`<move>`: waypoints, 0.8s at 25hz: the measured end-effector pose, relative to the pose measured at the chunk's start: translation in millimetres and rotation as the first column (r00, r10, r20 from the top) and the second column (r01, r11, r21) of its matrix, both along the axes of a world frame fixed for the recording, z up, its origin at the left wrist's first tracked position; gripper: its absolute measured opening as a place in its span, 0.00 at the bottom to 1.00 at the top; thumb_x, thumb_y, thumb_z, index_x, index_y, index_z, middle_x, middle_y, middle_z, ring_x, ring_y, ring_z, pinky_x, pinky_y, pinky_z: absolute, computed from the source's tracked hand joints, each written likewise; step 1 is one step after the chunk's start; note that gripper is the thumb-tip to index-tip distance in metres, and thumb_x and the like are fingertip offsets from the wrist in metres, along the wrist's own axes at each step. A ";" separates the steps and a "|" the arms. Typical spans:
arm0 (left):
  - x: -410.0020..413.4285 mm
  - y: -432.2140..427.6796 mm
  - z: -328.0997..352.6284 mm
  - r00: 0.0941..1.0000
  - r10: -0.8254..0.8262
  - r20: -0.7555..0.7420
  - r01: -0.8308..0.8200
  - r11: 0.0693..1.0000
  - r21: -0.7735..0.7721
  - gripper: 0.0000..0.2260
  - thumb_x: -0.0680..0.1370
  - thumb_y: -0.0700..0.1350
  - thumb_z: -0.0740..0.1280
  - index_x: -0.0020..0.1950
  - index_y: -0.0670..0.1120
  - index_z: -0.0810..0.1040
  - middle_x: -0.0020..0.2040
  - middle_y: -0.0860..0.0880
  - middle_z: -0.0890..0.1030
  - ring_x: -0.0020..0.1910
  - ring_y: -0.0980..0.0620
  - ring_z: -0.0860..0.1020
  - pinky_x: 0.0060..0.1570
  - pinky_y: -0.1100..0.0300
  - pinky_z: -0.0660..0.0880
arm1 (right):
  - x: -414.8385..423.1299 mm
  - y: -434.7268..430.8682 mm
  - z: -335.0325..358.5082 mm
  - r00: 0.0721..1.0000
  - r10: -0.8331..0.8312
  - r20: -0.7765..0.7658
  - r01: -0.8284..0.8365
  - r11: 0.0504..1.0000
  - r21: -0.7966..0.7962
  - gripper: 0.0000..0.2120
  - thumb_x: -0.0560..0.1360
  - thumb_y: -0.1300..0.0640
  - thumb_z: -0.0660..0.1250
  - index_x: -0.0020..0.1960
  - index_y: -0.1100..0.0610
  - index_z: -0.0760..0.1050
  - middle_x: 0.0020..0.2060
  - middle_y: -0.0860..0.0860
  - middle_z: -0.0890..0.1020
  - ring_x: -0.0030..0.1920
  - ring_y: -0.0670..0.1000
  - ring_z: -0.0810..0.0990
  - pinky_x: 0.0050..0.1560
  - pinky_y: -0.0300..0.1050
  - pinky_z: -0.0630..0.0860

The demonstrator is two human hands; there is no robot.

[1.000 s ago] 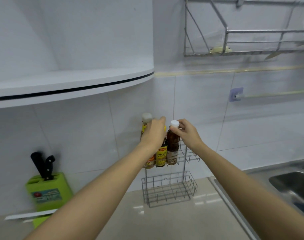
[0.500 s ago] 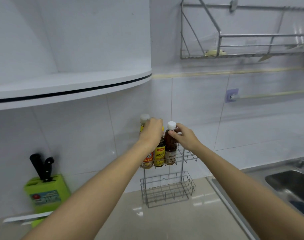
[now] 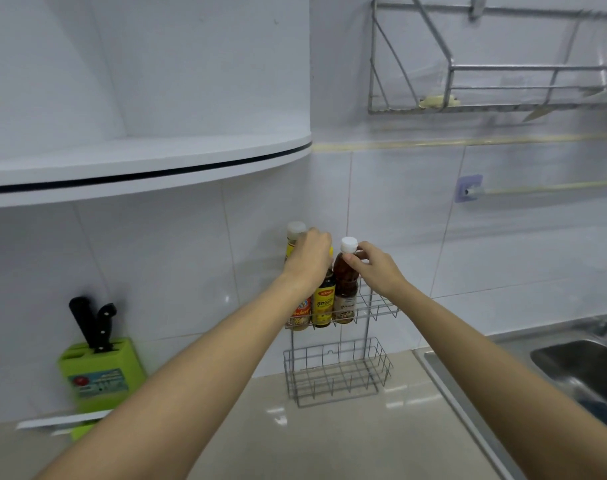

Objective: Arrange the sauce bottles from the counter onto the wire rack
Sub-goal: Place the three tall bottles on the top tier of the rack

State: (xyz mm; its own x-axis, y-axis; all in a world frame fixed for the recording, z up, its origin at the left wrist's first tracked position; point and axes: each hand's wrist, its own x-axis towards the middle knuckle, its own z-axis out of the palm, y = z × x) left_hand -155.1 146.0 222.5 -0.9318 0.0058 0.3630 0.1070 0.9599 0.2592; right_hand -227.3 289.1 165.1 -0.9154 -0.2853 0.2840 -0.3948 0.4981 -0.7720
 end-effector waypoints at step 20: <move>251.9 -147.8 -129.4 0.947 0.006 0.320 -0.076 0.975 0.208 0.07 0.76 0.41 0.66 0.49 0.45 0.83 0.48 0.47 0.85 0.49 0.48 0.81 0.51 0.54 0.77 | 224.8 -101.8 -90.0 0.856 0.512 0.066 -0.482 0.748 0.456 0.06 0.74 0.51 0.66 0.46 0.53 0.79 0.40 0.48 0.84 0.41 0.47 0.81 0.47 0.49 0.79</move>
State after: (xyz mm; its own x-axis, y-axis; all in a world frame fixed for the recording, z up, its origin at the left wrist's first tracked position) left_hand 96.8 -1.8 93.1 -0.9961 -0.0797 0.0389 -0.0519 0.8795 0.4731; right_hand -2.5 187.3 75.1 -0.5939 -0.8022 0.0615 -0.7206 0.4964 -0.4841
